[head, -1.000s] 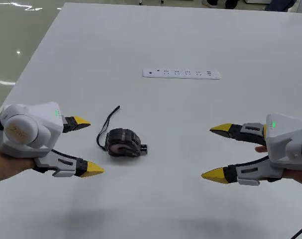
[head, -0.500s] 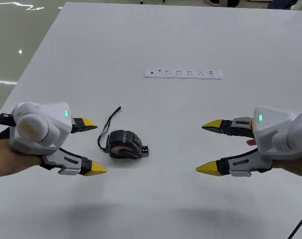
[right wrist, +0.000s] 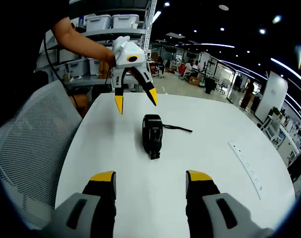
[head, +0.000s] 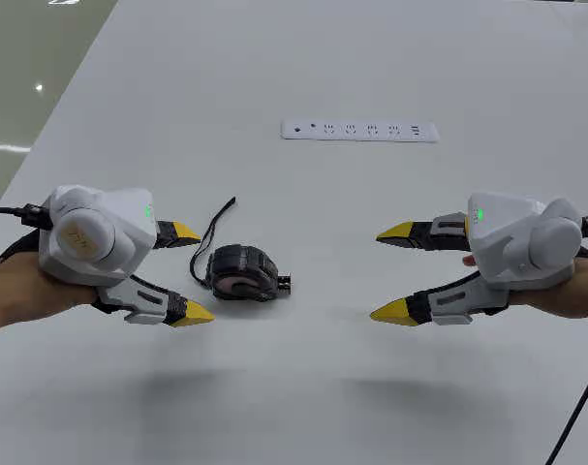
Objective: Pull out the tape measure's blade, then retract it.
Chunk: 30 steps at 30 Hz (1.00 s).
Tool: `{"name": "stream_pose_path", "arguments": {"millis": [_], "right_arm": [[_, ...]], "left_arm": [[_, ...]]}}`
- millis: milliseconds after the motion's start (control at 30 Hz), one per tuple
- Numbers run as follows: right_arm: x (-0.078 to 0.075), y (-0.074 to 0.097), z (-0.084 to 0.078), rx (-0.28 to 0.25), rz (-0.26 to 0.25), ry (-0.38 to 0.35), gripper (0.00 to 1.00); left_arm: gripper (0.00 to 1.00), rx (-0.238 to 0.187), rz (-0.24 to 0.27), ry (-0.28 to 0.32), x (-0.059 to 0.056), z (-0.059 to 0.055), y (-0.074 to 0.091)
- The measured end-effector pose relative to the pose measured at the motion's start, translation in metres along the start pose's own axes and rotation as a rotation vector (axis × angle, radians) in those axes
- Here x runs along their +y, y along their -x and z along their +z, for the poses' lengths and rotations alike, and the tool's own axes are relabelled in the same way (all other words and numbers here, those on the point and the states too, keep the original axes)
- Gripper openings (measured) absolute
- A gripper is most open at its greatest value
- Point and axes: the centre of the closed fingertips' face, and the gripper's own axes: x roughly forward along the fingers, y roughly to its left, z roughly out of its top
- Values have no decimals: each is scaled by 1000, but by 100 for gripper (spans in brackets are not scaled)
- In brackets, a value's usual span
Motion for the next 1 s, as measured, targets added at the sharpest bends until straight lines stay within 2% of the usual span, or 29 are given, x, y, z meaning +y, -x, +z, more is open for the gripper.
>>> {"name": "stream_pose_path", "arguments": {"millis": [400,1000], "right_arm": [[-5,-20,-4,10,41,27,54],[-8,-56,-11,16,105,51,46]], "left_arm": [[52,12,-22,-13,2,-3,-14],[45,29,-57,-49,14,-8,-30]]}}
